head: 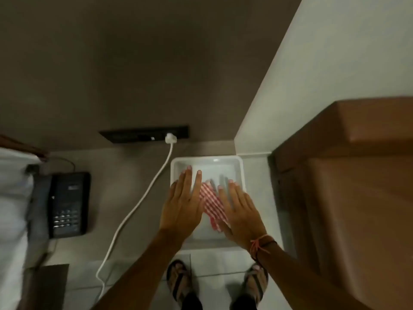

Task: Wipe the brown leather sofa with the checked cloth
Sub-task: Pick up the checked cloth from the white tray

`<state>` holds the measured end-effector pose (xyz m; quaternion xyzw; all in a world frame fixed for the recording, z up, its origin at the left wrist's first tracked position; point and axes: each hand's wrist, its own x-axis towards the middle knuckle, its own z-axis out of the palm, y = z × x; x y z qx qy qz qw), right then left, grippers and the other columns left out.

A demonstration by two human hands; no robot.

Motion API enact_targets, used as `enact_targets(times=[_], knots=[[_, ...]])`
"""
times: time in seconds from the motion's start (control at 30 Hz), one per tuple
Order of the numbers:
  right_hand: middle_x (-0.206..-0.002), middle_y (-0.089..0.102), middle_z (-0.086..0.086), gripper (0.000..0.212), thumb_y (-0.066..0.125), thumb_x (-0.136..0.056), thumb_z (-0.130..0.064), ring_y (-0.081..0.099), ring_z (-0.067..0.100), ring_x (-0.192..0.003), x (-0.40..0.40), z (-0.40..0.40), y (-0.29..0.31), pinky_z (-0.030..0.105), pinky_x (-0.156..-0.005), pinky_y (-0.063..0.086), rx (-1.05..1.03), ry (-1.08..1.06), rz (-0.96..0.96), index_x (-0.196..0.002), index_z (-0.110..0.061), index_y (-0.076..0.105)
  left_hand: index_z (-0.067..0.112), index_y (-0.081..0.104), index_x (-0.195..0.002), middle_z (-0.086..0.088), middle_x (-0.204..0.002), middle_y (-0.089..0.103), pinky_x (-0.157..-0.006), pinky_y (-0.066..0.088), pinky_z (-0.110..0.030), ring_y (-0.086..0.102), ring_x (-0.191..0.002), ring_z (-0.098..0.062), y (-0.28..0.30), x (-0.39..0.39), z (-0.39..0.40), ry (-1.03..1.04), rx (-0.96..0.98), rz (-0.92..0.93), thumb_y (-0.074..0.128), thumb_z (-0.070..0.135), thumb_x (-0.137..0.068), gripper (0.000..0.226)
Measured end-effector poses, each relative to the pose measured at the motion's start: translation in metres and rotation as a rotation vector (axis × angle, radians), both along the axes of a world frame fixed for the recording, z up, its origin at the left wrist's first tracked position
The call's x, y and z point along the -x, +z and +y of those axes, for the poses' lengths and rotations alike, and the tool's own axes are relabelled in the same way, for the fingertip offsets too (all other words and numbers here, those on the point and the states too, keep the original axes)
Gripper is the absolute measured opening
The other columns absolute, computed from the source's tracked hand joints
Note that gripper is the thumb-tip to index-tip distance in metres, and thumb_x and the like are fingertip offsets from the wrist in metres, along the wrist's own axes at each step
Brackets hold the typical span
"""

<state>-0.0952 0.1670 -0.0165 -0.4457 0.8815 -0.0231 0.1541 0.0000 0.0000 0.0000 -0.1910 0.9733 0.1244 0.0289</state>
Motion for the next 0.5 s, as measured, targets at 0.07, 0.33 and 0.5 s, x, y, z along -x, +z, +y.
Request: enact_targets(times=[0.07, 0.33, 0.5], knots=[[-0.173, 0.018, 0.021, 0.083, 0.047, -0.099, -0.057, 0.025, 0.039, -0.159, -0.006, -0.008, -0.031, 0.055, -0.127, 0.035, -0.058, 0.034, -0.045, -0.166, -0.015, 0.024, 0.007, 0.020, -0.165, -0.023, -0.172, 0.017, -0.128, 0.025, -0.051, 0.020, -0.160, -0.038, -0.034, 0.002, 0.000, -0.051, -0.001, -0.085, 0.048, 0.033, -0.107, 0.069], [-0.165, 0.035, 0.029, 0.064, 0.049, -0.105, -0.042, 0.032, 0.045, -0.155, 0.001, -0.046, -0.107, 0.056, -0.128, 0.035, 0.128, 0.080, -0.067, -0.158, -0.006, 0.041, -0.005, -0.002, -0.163, -0.028, -0.172, -0.001, -0.130, -0.002, -0.052, 0.004, -0.161, -0.041, -0.108, -0.009, -0.016, -0.048, 0.195, -0.313, 0.030, 0.030, -0.111, 0.070], [-0.165, 0.033, 0.029, 0.073, 0.074, -0.095, -0.019, 0.030, 0.045, -0.155, -0.001, -0.040, -0.113, 0.058, -0.124, 0.040, 0.201, 0.045, -0.184, -0.157, 0.000, 0.041, -0.002, -0.016, -0.159, -0.026, -0.172, -0.009, -0.126, -0.014, -0.051, -0.005, -0.161, -0.039, -0.113, -0.010, -0.016, -0.082, 0.230, -0.414, 0.020, 0.041, -0.111, 0.074]])
